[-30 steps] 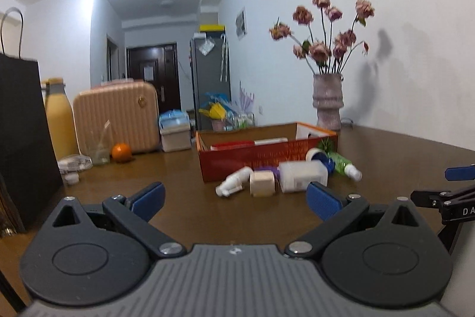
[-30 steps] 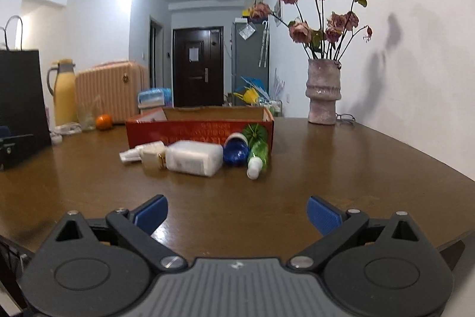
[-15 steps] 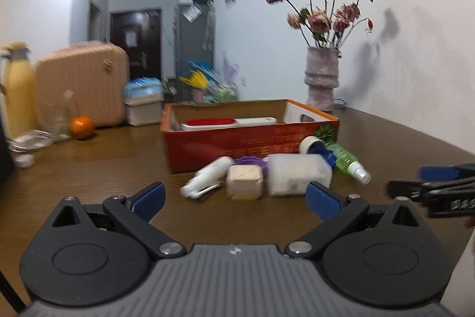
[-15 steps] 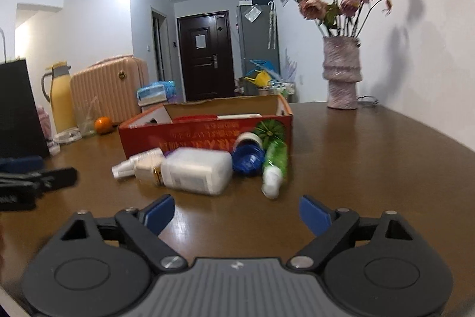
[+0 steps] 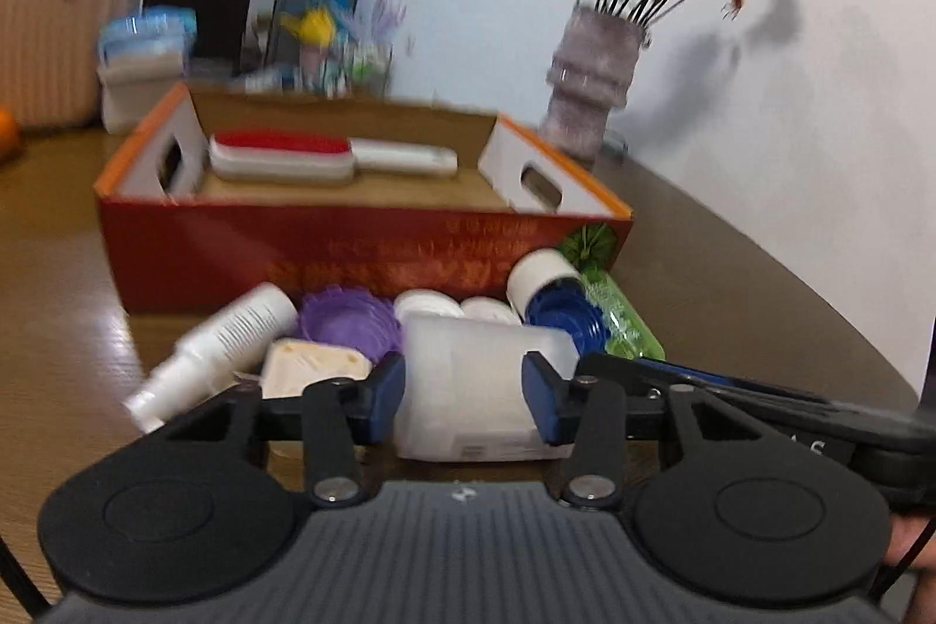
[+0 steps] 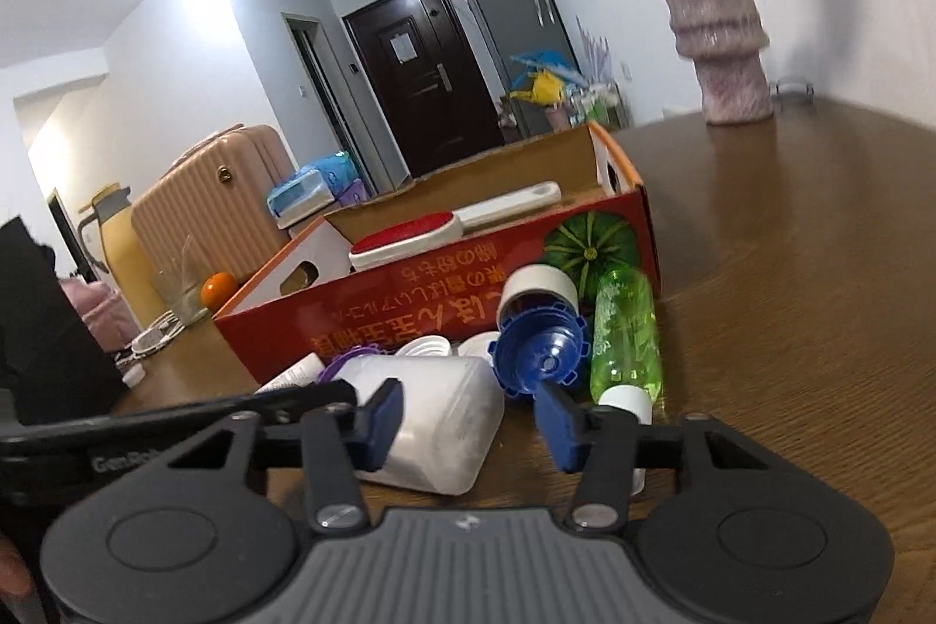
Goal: Organize rigid objects
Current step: 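Close the left gripper on the white plastic container while the right gripper also grips it, then lift the white container with both grippers and carry it over the box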
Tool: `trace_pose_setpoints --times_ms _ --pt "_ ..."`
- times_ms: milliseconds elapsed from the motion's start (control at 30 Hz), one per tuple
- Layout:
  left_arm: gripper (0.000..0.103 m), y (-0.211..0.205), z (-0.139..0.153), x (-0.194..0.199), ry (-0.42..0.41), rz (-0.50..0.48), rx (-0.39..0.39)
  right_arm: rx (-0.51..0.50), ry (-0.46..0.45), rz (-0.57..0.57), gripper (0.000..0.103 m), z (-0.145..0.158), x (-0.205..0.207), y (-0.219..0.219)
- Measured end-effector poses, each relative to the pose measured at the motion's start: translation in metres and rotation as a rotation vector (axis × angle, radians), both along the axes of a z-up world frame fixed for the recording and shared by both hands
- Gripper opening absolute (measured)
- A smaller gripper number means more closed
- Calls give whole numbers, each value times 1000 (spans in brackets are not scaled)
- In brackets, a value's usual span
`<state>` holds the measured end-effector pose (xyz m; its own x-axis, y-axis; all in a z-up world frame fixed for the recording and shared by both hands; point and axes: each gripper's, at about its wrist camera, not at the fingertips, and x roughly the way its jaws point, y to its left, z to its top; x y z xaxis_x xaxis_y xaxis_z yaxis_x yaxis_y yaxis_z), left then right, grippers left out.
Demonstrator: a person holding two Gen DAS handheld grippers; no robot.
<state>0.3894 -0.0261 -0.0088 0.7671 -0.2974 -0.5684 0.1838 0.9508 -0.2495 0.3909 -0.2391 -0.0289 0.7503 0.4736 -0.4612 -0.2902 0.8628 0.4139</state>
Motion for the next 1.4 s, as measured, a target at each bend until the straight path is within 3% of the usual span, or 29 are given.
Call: trace_pose_setpoints --times_ms 133,200,333,667,867,1067,1233,1400 --pt "42 2 -2 6 27 19 -42 77 42 20 42 -11 11 -6" --pt "37 1 -2 5 42 8 -66 118 57 45 29 -13 13 -8" --pt "36 0 8 -17 49 -12 -118 68 32 41 28 -4 1 -7" --pt "35 -10 8 -129 111 12 -128 58 59 115 28 6 -99 -20" --pt "35 -11 12 -166 117 30 -118 39 32 143 28 15 -138 -19" --pt "35 -7 10 -180 116 25 -140 58 63 137 28 9 -150 -22" --pt "39 -5 4 -175 95 9 -132 93 84 123 29 4 -148 -22" --pt "41 2 0 -168 105 -5 -174 88 88 122 30 3 -145 -19"
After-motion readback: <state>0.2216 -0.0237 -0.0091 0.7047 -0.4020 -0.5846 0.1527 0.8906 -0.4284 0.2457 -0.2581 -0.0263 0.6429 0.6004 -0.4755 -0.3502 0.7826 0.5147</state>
